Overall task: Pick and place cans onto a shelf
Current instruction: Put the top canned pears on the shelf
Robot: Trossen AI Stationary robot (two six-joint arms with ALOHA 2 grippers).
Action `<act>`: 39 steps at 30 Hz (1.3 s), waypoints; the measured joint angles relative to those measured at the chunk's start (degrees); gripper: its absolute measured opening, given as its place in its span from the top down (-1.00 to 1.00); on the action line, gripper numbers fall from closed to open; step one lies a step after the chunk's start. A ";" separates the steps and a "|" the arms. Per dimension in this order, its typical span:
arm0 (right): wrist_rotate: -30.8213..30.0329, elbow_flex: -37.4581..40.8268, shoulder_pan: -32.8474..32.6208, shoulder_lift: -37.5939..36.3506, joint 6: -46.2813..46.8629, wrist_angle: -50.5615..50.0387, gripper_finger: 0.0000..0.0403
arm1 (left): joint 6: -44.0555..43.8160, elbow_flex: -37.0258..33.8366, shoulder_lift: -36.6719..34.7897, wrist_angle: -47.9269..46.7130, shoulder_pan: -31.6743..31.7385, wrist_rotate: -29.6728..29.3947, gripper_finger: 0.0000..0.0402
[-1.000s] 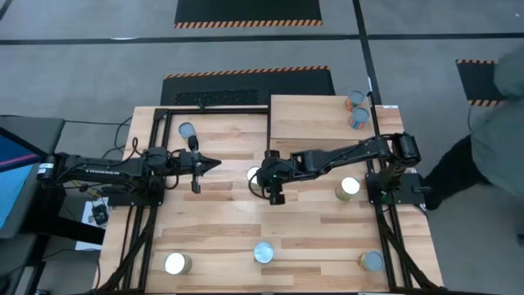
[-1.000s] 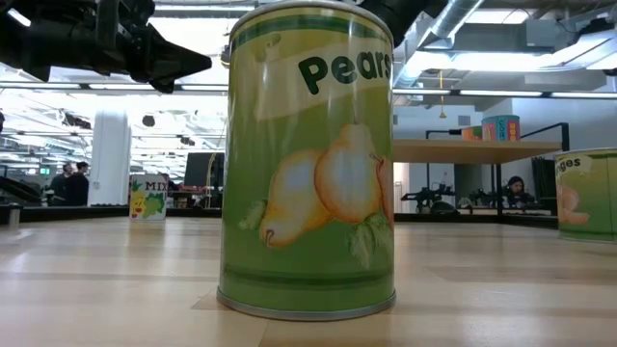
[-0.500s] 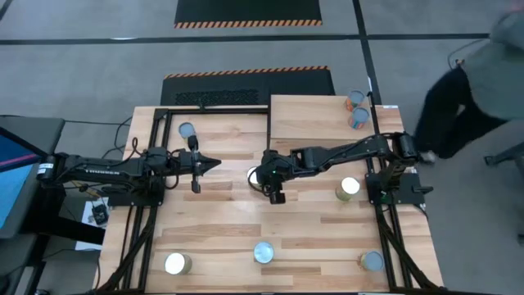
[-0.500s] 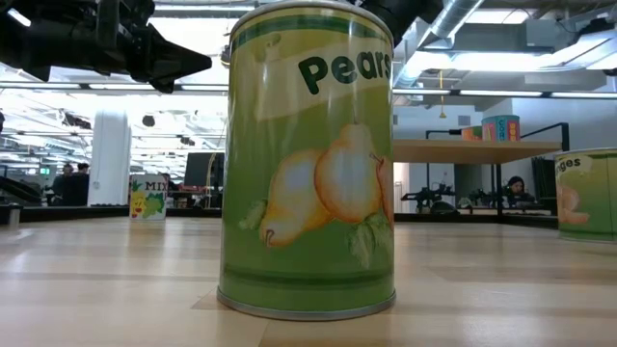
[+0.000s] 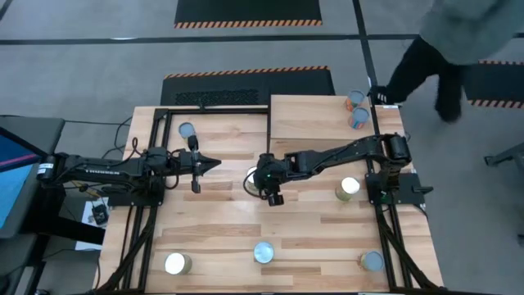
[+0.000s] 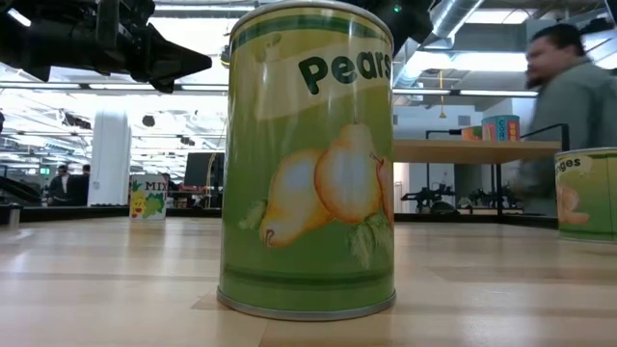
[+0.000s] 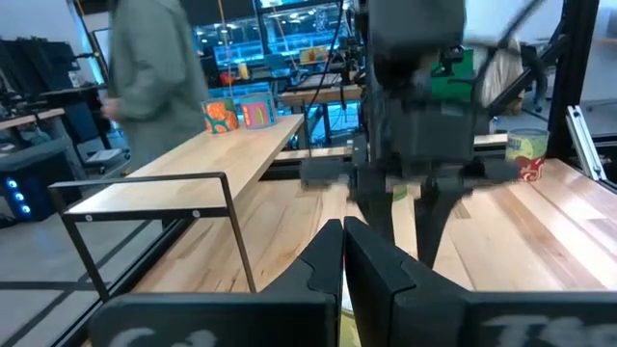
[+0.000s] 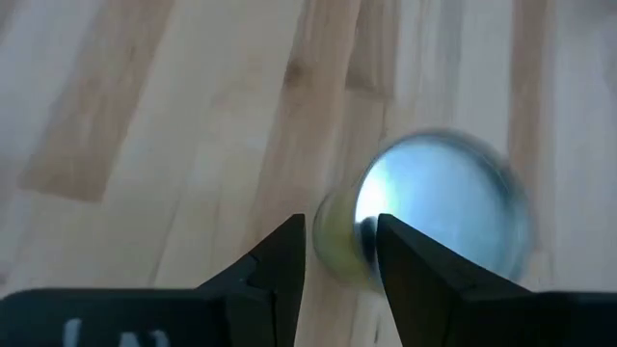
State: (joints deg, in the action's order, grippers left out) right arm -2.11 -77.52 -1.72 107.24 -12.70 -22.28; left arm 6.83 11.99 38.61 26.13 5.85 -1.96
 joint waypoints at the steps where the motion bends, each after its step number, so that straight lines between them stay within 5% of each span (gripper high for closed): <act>1: -0.15 -0.08 0.00 0.07 0.10 0.21 0.24 | 0.00 0.00 0.00 -0.05 0.00 -0.02 0.98; 13: -2.35 -0.10 0.00 0.81 0.19 1.83 0.39 | -0.09 0.00 0.00 0.11 -0.02 -0.20 0.98; 30: -2.53 -0.24 2.21 0.81 0.56 1.95 0.96 | -0.22 0.00 0.00 0.31 -0.02 -0.17 0.98; 39: -2.45 -2.18 0.46 -2.41 0.65 -3.41 0.95 | -0.22 0.00 0.02 0.27 -0.02 -0.15 0.98</act>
State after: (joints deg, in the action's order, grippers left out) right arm -4.56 -79.70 -1.25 104.84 -12.05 -25.69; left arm 6.61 11.99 38.63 26.39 5.82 -2.11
